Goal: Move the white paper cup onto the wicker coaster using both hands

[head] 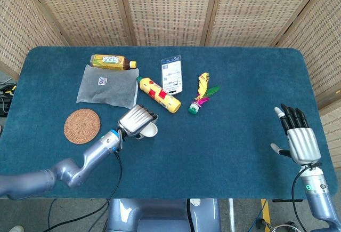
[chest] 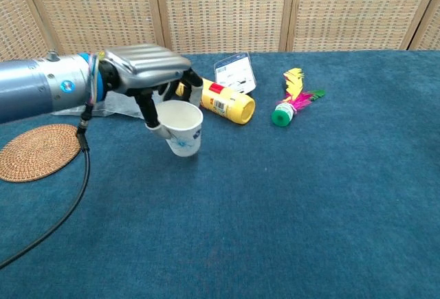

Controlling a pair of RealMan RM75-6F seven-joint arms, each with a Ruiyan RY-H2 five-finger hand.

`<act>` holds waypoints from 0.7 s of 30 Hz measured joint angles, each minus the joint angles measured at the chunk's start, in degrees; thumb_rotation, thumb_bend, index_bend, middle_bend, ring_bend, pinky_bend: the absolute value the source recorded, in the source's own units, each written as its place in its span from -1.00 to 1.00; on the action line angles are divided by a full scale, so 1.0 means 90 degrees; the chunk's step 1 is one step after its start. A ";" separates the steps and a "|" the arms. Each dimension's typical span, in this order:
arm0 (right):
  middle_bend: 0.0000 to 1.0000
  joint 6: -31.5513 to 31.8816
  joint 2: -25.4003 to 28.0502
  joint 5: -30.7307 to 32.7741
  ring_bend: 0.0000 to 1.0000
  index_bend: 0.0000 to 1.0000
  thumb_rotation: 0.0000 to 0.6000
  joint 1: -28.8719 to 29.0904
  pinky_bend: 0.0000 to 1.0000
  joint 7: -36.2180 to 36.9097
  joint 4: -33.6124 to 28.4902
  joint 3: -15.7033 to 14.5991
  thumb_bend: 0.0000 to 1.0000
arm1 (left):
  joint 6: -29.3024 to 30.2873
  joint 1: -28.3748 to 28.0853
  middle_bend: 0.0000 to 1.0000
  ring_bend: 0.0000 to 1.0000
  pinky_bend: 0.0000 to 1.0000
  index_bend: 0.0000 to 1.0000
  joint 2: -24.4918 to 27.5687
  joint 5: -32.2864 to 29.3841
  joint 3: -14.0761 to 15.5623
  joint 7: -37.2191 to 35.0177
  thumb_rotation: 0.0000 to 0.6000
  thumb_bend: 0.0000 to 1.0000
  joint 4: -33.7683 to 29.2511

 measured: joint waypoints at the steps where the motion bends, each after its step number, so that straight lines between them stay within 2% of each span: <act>1: -1.00 0.0005 0.0003 -0.0012 -1.00 -1.00 1.00 -0.0007 -1.00 -0.0004 -0.0011 0.0004 -1.00 | 0.0020 0.0046 0.01 0.03 -0.09 -0.07 0.0234 -0.0062 -0.0005 -0.0001 1.00 -0.98 -0.0139; 8: -1.00 0.0040 0.0015 -0.0134 -1.00 -1.00 1.00 -0.0046 -1.00 -0.0094 -0.0132 0.0026 -1.00 | 0.0127 0.0575 0.02 0.01 -0.09 -0.07 0.1827 -0.0511 0.0125 -0.0232 1.00 -0.98 -0.0860; 11: -1.00 0.0031 0.0007 -0.0185 -1.00 -1.00 1.00 -0.0048 -1.00 -0.0159 -0.0183 0.0027 -1.00 | 0.0133 0.1021 0.02 0.01 -0.09 -0.07 0.2419 -0.0623 0.0422 -0.0603 1.00 -0.98 -0.0973; 16: -1.00 -0.0023 -0.0043 -0.0279 -1.00 -1.00 1.00 -0.0031 -1.00 -0.0299 -0.0251 0.0014 -1.00 | 0.0073 0.1407 0.01 0.00 -0.09 -0.07 0.2573 -0.0600 0.0833 -0.1075 1.00 -0.97 -0.0631; 21: -1.00 -0.0030 -0.0087 -0.0363 -1.00 -1.00 1.00 -0.0031 -1.00 -0.0403 -0.0315 0.0019 -1.00 | 0.0061 0.1587 0.01 0.00 -0.09 -0.07 0.2277 -0.0428 0.0950 -0.1712 1.00 -0.97 0.0100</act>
